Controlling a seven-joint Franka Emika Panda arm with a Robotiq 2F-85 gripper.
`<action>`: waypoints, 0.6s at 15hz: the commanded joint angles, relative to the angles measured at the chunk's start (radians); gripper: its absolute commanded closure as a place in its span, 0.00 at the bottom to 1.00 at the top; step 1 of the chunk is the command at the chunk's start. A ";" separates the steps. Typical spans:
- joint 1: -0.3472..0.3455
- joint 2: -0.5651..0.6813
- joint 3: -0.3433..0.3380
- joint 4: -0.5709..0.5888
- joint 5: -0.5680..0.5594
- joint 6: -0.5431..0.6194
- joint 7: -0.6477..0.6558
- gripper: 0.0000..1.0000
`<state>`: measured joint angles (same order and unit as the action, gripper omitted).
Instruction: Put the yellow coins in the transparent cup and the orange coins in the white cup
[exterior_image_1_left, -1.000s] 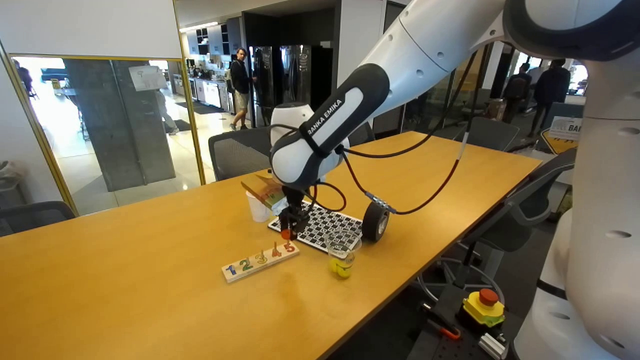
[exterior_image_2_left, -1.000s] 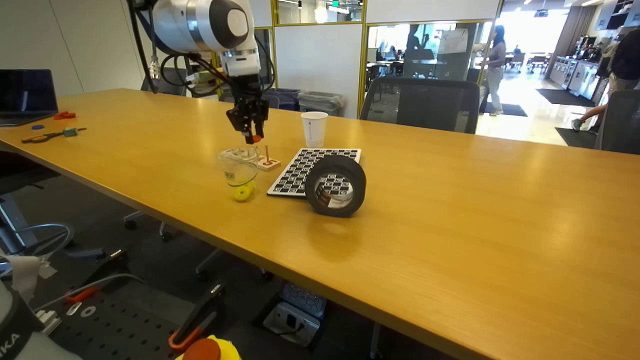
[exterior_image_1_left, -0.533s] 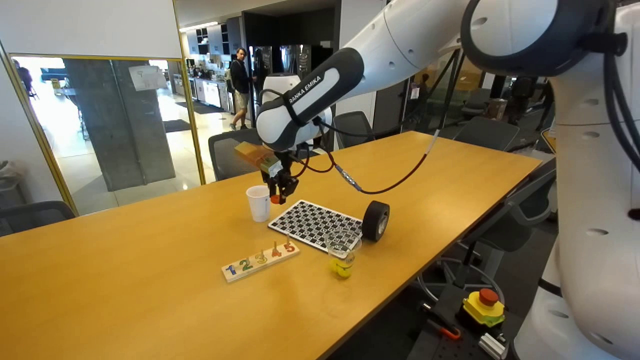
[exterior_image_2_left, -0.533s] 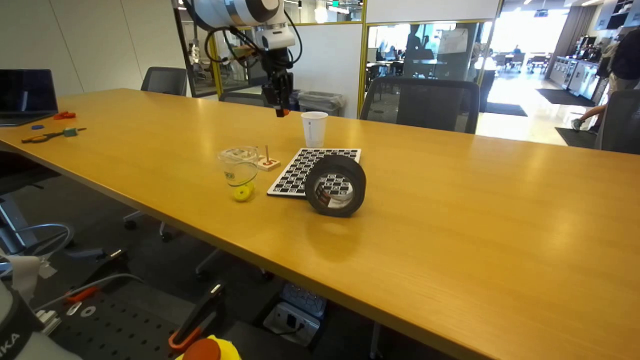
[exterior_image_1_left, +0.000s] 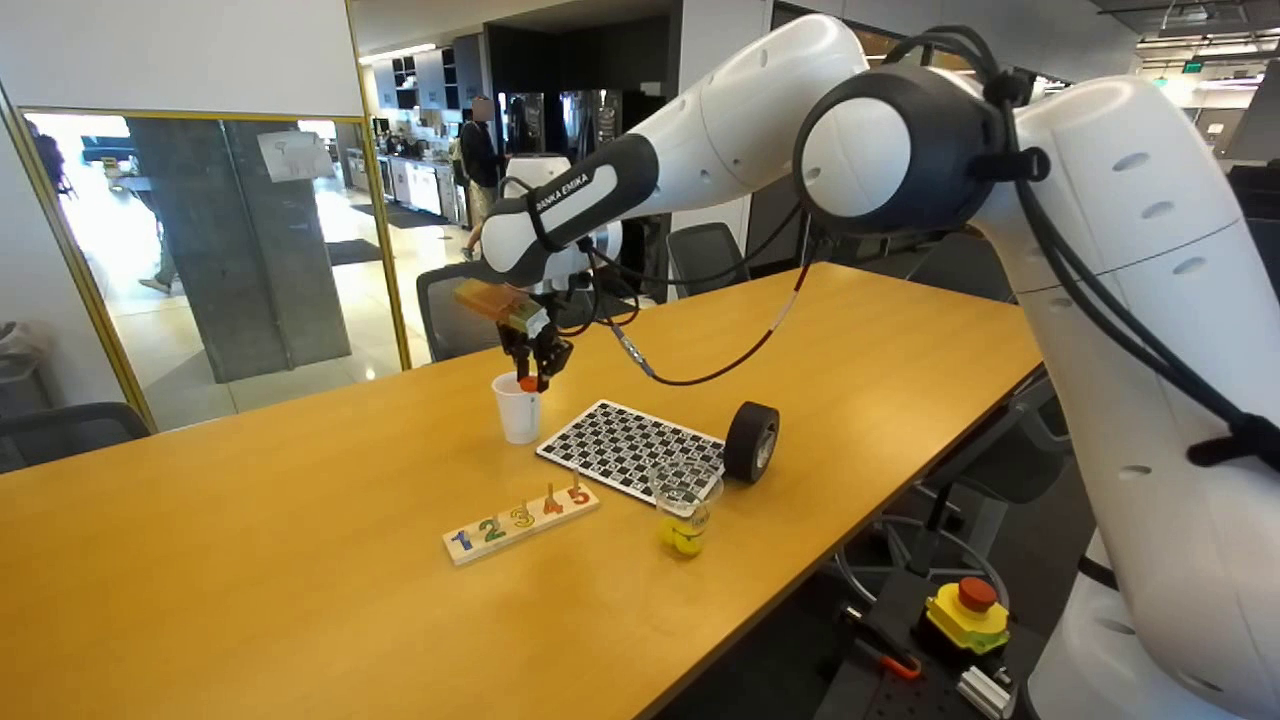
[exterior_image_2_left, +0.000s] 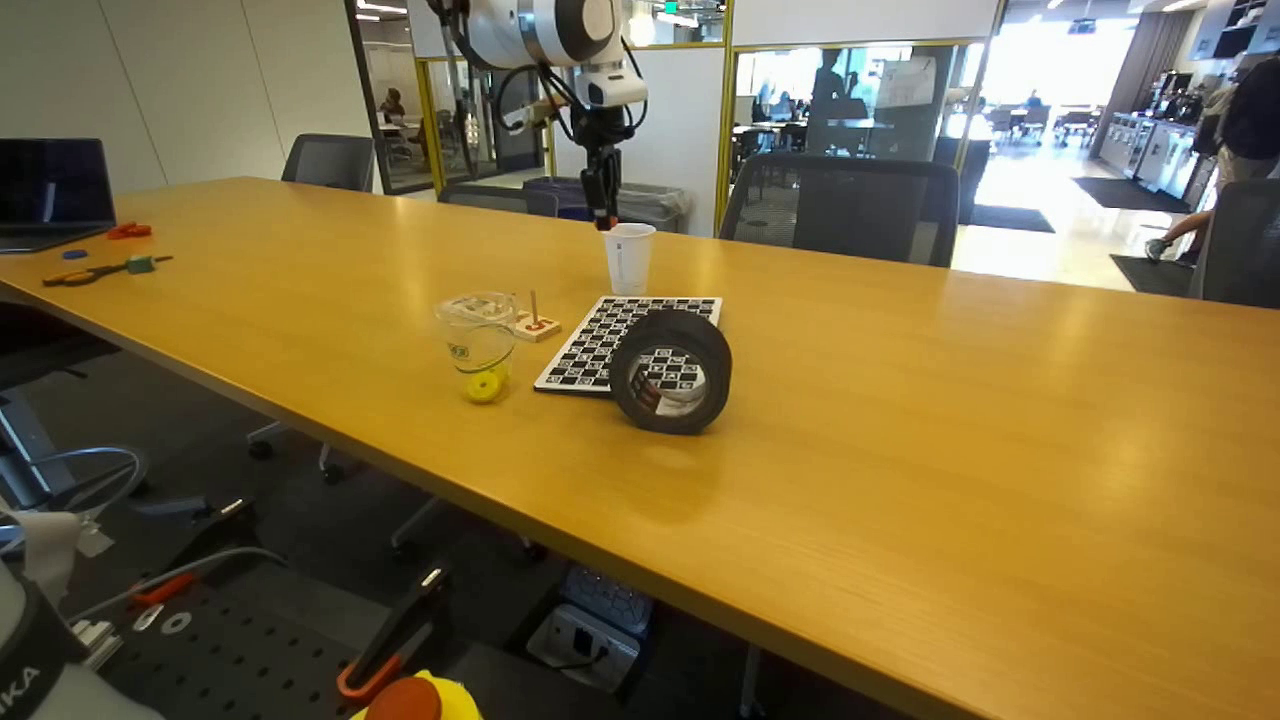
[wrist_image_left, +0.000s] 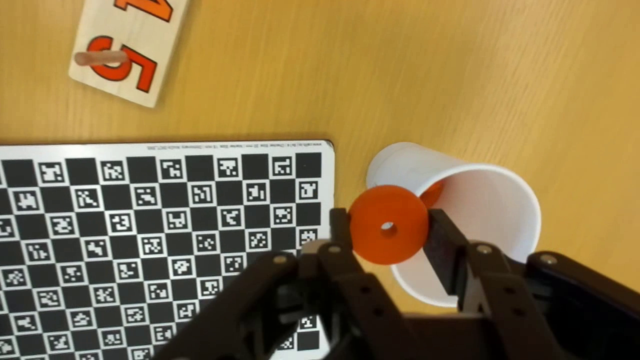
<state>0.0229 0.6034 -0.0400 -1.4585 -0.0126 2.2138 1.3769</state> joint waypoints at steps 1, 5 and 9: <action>0.001 0.113 -0.013 0.212 0.028 -0.095 -0.061 0.77; 0.002 0.166 -0.017 0.311 0.028 -0.137 -0.075 0.77; -0.002 0.206 -0.015 0.379 0.032 -0.170 -0.086 0.50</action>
<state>0.0194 0.7541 -0.0438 -1.1898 -0.0111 2.0960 1.3232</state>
